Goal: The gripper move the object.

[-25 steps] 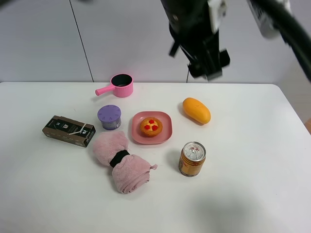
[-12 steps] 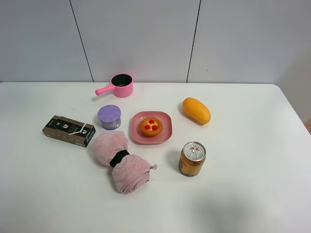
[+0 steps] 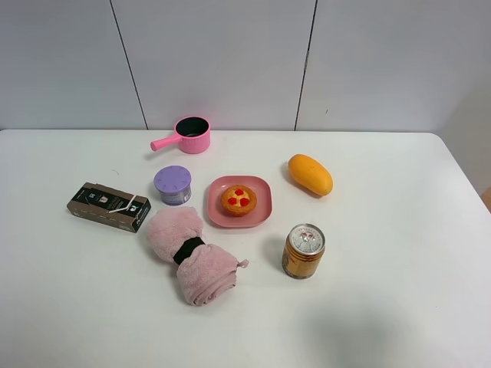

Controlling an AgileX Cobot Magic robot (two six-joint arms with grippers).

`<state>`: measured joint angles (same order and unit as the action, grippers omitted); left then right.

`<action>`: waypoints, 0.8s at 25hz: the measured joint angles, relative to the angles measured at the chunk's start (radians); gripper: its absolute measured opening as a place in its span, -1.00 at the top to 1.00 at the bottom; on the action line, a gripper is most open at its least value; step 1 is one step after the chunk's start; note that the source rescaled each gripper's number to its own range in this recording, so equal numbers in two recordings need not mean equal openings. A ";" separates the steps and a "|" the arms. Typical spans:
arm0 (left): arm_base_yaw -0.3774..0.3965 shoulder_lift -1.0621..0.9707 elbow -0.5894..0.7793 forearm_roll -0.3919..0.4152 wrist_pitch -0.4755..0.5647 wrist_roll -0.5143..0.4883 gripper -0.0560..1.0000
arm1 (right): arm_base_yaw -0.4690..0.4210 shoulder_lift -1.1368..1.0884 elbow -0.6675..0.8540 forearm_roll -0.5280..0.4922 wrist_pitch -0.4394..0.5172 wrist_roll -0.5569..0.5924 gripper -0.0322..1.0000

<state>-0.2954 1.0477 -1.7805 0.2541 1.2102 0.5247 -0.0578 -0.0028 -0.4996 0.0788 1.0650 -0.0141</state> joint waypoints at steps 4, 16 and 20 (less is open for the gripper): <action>0.002 -0.192 0.180 0.020 0.006 -0.048 -0.24 | 0.000 0.000 0.000 0.000 0.000 0.000 -1.00; 0.003 -0.655 0.447 -0.137 0.013 -0.227 -0.24 | 0.000 0.000 0.000 0.000 -0.001 0.000 -1.00; 0.031 -0.751 0.517 -0.225 0.014 -0.208 -0.24 | 0.000 0.000 0.000 0.000 -0.001 0.000 -1.00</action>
<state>-0.2646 0.2965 -1.2631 0.0288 1.2237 0.3169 -0.0578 -0.0028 -0.4996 0.0788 1.0641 -0.0141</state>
